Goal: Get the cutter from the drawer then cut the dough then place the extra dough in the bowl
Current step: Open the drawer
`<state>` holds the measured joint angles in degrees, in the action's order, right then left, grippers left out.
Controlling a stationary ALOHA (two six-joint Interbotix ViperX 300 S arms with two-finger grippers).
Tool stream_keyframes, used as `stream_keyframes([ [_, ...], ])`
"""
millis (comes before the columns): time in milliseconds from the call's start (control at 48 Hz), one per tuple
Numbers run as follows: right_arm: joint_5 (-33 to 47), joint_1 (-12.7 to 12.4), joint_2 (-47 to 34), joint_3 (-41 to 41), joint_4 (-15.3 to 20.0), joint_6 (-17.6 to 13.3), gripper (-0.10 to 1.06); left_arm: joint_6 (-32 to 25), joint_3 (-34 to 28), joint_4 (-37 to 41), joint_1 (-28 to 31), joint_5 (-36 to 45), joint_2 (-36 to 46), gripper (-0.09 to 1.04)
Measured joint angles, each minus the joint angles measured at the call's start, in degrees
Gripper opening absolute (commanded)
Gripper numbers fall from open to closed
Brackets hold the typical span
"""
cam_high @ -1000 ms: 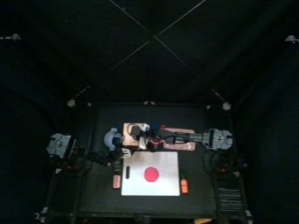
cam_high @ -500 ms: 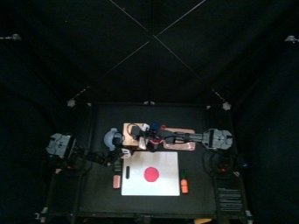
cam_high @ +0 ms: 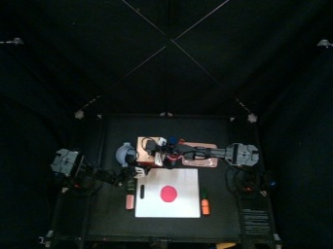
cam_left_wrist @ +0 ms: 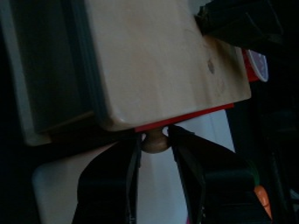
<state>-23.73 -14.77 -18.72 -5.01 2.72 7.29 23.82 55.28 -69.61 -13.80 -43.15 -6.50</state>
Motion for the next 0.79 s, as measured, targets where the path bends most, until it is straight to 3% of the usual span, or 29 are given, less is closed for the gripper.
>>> stream_keyframes([
  [792, 0.0, 0.0, -0.4, 0.2, 0.0, -0.1, 0.03, 0.0, 0.5, -0.2, -4.0, 2.2, 0.7, 0.49],
])
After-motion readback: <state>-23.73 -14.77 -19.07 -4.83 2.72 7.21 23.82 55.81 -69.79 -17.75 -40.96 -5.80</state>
